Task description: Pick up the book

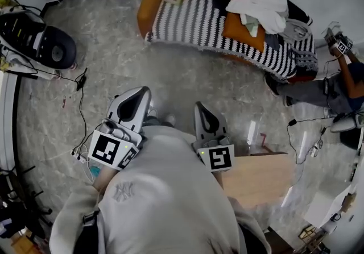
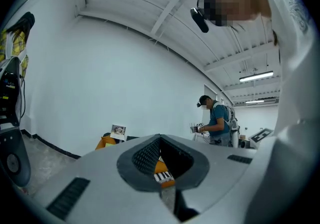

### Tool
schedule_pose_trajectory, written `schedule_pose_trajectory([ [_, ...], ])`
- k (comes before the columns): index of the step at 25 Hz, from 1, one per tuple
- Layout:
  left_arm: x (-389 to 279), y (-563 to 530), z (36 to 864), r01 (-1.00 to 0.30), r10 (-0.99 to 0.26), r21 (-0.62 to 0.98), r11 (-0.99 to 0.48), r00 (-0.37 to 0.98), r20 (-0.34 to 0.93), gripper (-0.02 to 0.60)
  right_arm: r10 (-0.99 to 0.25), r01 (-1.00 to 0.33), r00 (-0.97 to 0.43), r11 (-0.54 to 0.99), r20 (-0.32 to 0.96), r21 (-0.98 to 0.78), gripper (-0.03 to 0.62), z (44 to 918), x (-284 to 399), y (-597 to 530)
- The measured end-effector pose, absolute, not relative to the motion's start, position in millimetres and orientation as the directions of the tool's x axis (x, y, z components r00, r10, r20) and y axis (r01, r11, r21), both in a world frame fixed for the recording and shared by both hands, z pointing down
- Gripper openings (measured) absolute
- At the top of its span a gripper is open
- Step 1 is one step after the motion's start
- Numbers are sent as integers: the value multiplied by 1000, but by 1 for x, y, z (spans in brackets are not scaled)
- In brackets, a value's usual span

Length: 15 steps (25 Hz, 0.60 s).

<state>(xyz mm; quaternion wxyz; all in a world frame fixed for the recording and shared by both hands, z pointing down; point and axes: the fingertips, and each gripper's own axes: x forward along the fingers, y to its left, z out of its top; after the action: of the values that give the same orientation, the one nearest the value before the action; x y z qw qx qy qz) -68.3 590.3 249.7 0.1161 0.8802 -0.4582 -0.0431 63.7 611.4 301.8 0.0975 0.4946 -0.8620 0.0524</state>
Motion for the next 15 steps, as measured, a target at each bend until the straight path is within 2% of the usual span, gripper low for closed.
schedule_pose_trajectory([
  [8, -41, 611, 248, -790, -813, 243, -563, 583, 11, 9, -823, -838, -544, 544, 165, -50, 18, 296, 85, 633],
  [15, -52, 632, 246, -821, -839, 230, -523, 543, 33, 9, -793, -807, -590, 585, 149, -84, 18, 295, 78, 654],
])
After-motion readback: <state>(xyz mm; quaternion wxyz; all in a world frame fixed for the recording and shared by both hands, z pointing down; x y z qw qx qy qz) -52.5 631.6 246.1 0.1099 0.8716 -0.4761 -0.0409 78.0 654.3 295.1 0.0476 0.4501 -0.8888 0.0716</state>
